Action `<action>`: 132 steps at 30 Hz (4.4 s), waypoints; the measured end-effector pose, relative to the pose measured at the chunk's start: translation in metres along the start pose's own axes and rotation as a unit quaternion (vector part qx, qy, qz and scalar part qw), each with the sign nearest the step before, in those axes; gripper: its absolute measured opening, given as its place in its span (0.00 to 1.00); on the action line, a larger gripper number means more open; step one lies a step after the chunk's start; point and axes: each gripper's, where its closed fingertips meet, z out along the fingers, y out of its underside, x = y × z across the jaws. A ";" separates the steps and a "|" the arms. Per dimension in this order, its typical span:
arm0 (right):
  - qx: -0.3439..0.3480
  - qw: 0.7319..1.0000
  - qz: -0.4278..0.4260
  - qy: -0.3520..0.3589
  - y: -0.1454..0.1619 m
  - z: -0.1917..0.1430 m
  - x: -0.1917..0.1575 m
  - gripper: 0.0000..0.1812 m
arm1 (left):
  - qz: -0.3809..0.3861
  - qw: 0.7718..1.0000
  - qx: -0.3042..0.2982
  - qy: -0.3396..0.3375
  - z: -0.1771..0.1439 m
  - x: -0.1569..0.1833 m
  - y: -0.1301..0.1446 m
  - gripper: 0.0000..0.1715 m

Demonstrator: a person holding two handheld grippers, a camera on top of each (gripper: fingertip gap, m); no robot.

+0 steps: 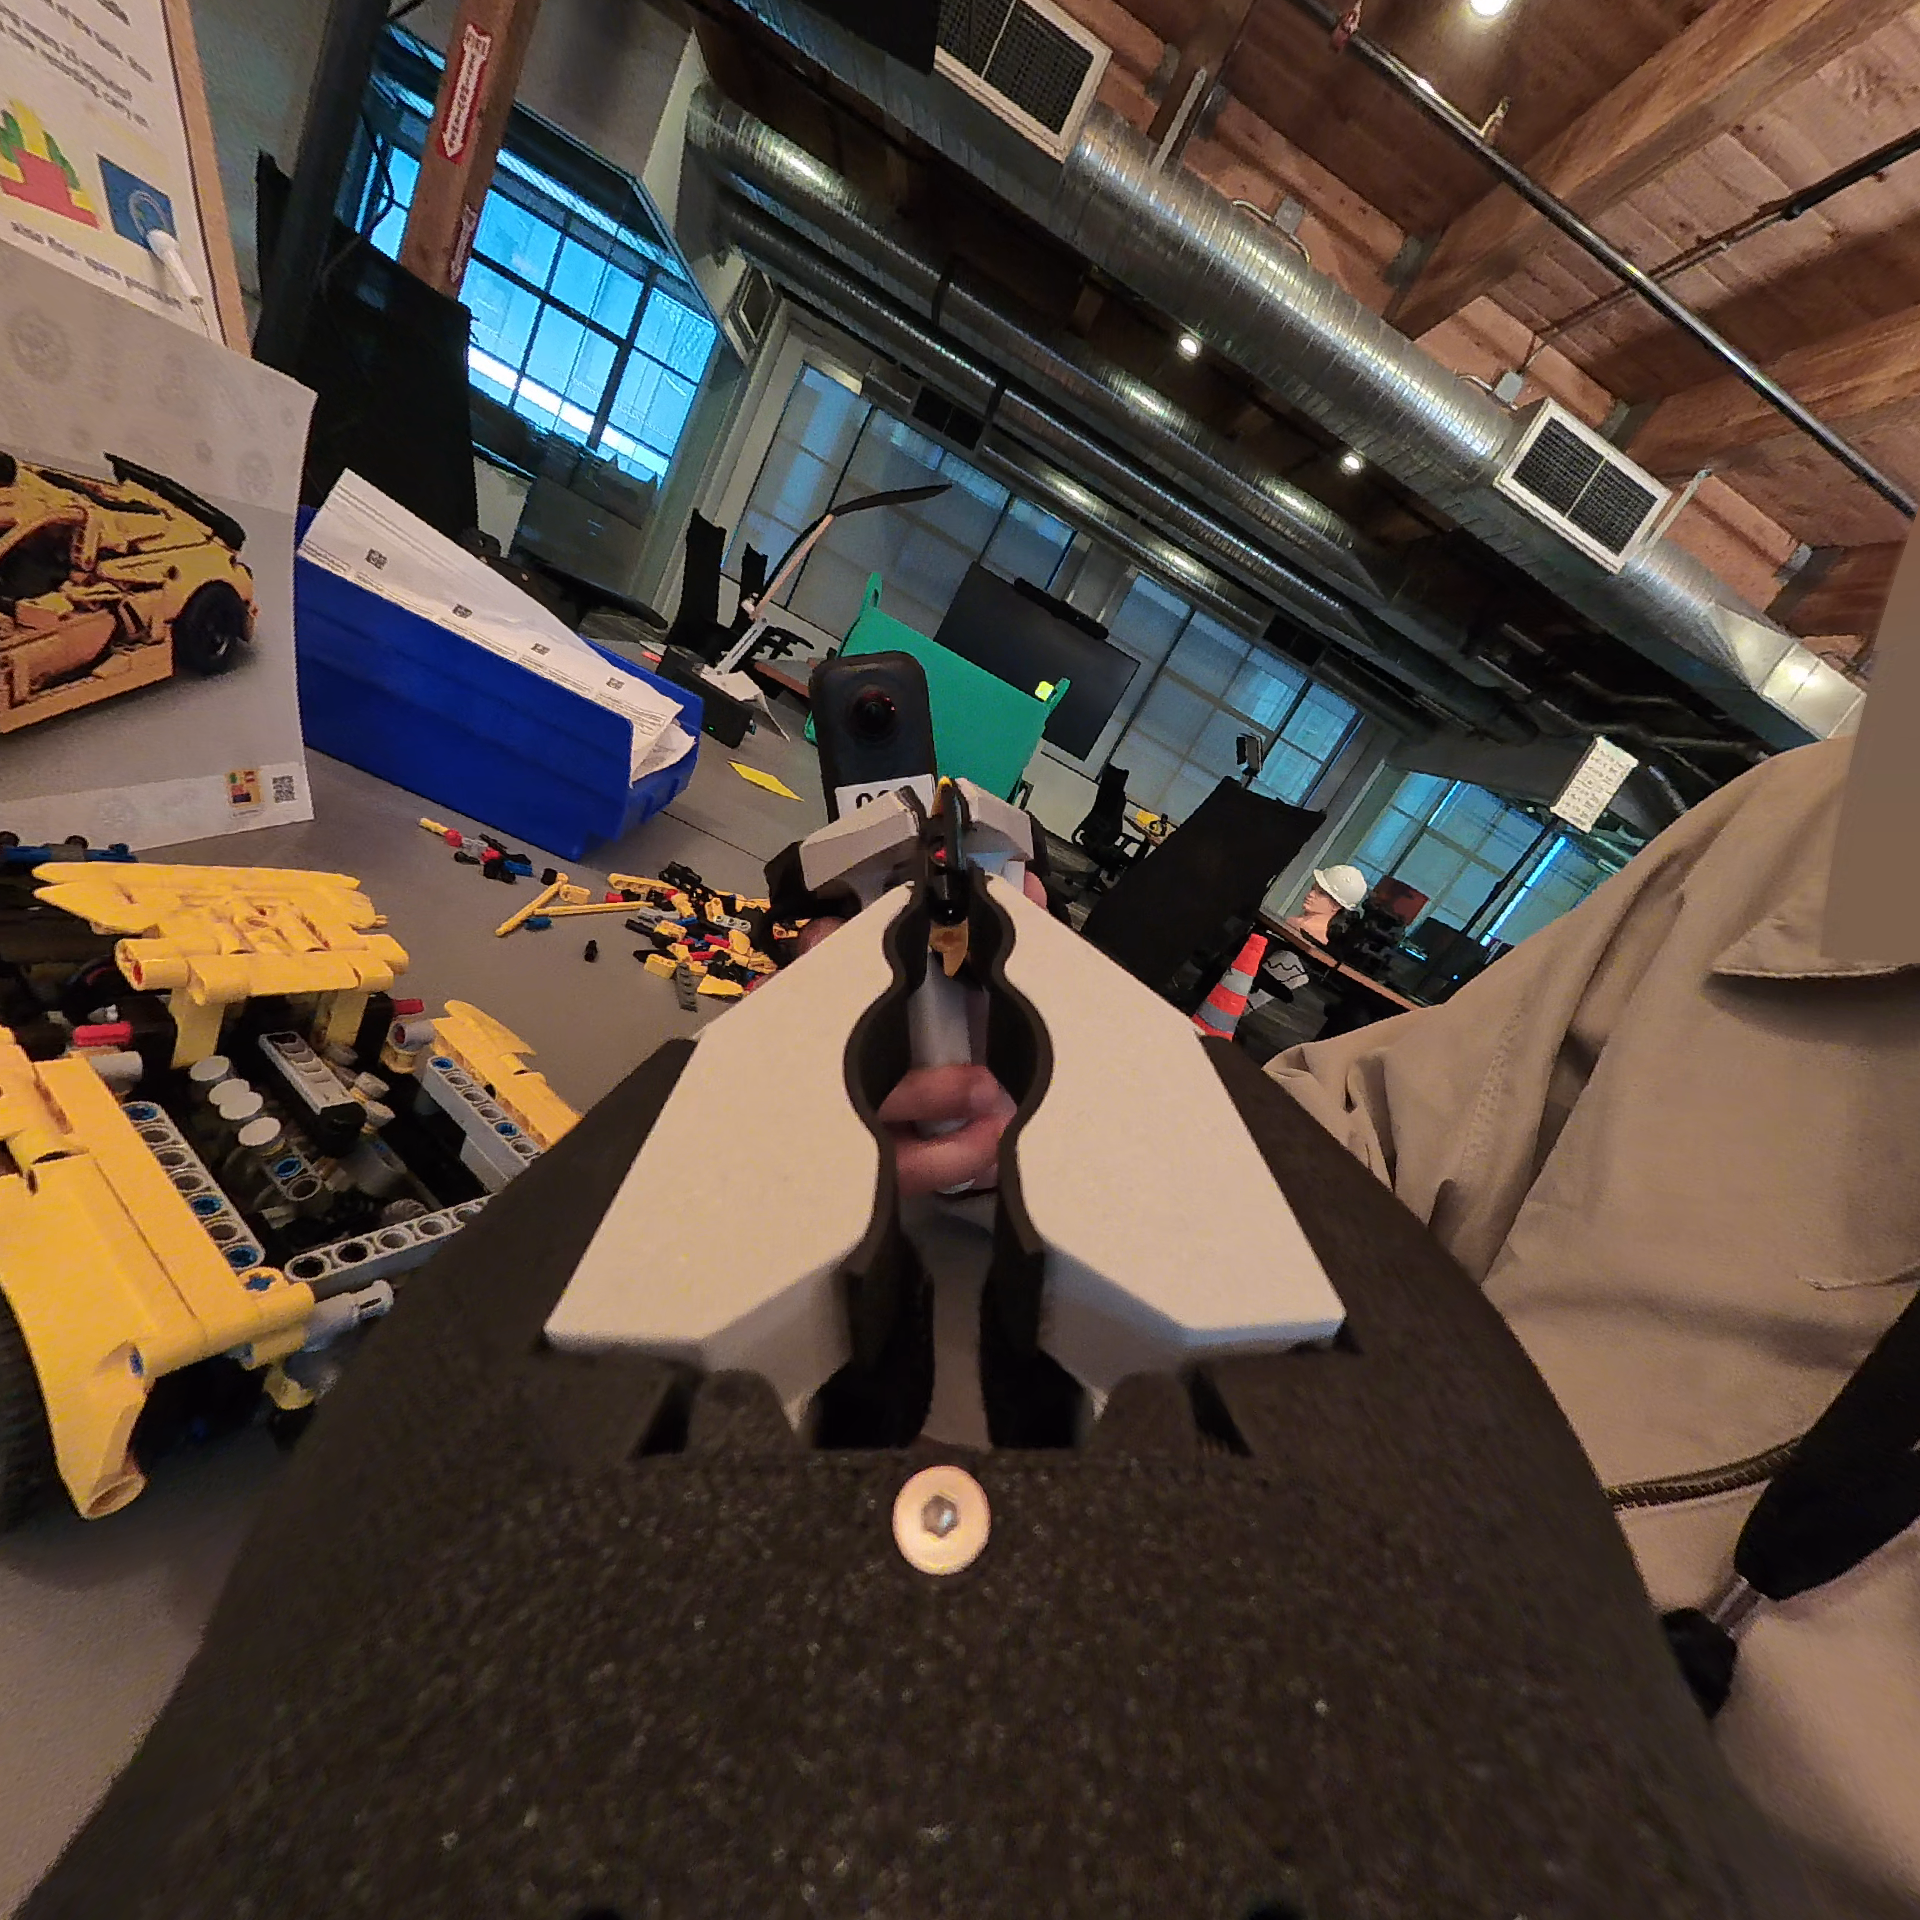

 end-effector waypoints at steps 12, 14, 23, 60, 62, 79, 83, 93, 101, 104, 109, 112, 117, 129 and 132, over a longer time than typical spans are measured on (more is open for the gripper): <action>0.004 0.998 0.060 -0.011 0.001 -0.007 0.005 0.01 | 0.035 0.998 -0.022 -0.036 0.003 -0.002 0.004 0.03; 0.145 0.984 0.102 -0.022 -0.043 -0.038 0.014 0.00 | 0.026 0.999 0.024 -0.030 -0.008 -0.001 -0.014 0.03; -0.069 0.997 0.012 0.032 -0.012 -0.033 0.005 0.08 | 0.010 1.000 -0.023 0.000 -0.005 0.002 0.001 0.03; -0.071 0.982 -0.147 0.097 -0.055 -0.106 -0.003 0.02 | 0.078 0.997 0.021 -0.018 -0.049 0.001 -0.032 0.03; -0.125 0.963 -0.133 0.200 -0.050 -0.130 0.022 0.02 | 0.048 0.999 -0.006 -0.007 -0.033 0.000 -0.016 0.03; -0.093 0.830 -0.077 0.545 -0.071 -0.289 0.063 0.09 | -0.078 0.995 0.056 0.030 -0.022 -0.003 -0.018 0.04; -0.061 0.974 -0.083 0.200 -0.052 -0.122 0.012 0.11 | -0.064 0.995 0.052 0.050 -0.021 0.005 -0.018 0.03; -0.152 0.988 -0.024 0.022 0.025 0.000 -0.007 0.06 | 0.014 0.999 -0.025 0.022 -0.009 0.009 0.007 0.03; -0.179 0.983 -0.035 0.033 0.035 -0.001 -0.004 0.05 | 0.008 0.999 -0.046 0.025 -0.004 0.008 0.018 0.03; -0.195 0.979 -0.043 0.038 0.041 -0.002 -0.003 0.03 | 0.005 0.999 -0.047 0.025 -0.003 0.008 0.020 0.03; -0.198 0.977 -0.065 0.031 0.041 -0.001 -0.008 0.03 | 0.013 0.998 -0.050 0.033 -0.002 0.013 0.020 0.03; -0.197 0.978 -0.055 0.036 0.041 -0.001 -0.005 0.04 | 0.019 0.998 -0.053 0.025 -0.003 0.011 0.020 0.03; -0.187 0.981 -0.048 0.032 0.037 -0.003 -0.006 0.02 | 0.024 0.998 -0.061 0.023 -0.003 0.011 0.022 0.03; -0.203 0.972 -0.104 0.058 0.038 -0.004 -0.003 0.01 | 0.040 0.997 -0.063 0.006 -0.001 0.007 0.022 0.03; -0.209 0.969 -0.123 0.048 0.039 -0.005 -0.006 0.01 | 0.072 0.994 -0.078 0.007 -0.002 0.012 0.025 0.03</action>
